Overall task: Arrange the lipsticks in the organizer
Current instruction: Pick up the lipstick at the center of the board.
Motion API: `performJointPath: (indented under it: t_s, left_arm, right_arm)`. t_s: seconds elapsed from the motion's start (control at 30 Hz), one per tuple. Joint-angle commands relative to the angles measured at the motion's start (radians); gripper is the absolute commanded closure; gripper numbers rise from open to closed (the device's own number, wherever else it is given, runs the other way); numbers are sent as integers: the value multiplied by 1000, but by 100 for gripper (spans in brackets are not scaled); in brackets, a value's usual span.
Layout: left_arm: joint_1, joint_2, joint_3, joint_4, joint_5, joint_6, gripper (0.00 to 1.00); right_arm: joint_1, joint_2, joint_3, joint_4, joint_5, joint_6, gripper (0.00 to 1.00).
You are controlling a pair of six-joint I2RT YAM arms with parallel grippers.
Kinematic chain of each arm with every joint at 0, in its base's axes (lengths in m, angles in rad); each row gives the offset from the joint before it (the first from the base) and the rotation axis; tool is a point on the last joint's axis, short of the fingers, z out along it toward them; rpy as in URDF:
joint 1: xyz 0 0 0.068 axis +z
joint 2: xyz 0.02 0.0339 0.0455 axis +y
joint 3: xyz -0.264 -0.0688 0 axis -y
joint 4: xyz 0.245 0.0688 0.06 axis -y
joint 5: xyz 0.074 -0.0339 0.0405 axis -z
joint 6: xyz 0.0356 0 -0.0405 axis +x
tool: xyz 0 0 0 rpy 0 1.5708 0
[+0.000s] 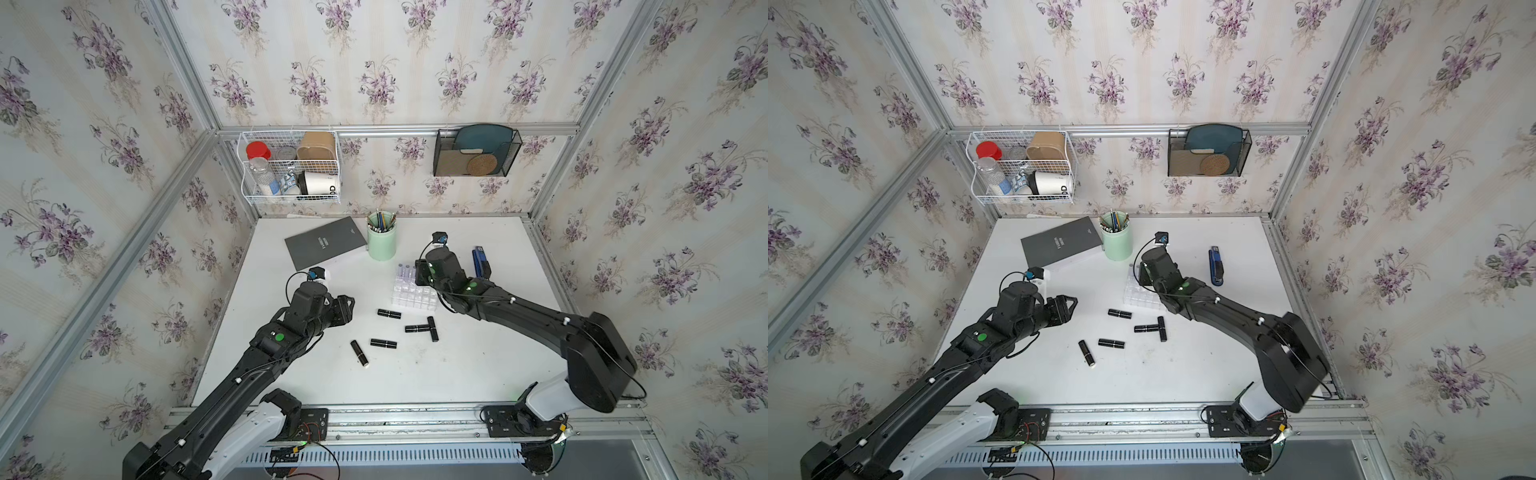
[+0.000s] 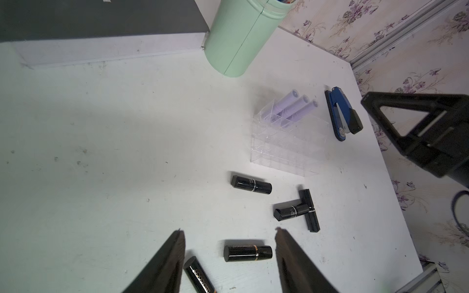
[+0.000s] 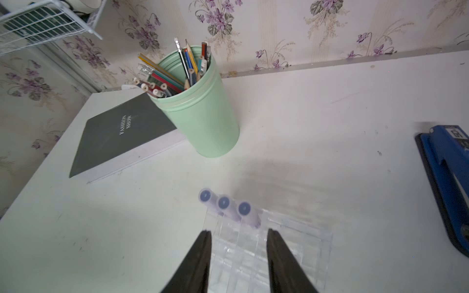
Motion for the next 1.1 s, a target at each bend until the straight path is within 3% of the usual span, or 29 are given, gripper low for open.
performJointPath:
  t_s: [0.0, 0.07, 0.27, 0.4, 0.57, 0.7, 1.07]
  left_arm:
    - [1, 23, 29, -85, -40, 67, 40]
    - [1, 46, 23, -56, -22, 40, 40]
    - [1, 81, -49, 69, 56, -126, 42]
    - [1, 40, -114, 93, 53, -190, 42]
    - [3, -47, -163, 84, 12, -194, 42]
    - [7, -41, -162, 74, 5, -190, 42]
    - [23, -32, -168, 77, 4, -176, 43]
  right_arm:
    - [20, -47, -30, -138, -239, -55, 58]
    - [54, -27, -5, -209, -334, -116, 54]
    - [116, 143, 125, -306, -407, -262, 43]
    - [154, 294, 256, -376, -372, -331, 42]
    - [183, 425, 353, -400, -297, -358, 42]
    - [183, 504, 440, -432, -244, -371, 41]
    - [171, 590, 469, -446, -205, -401, 41]
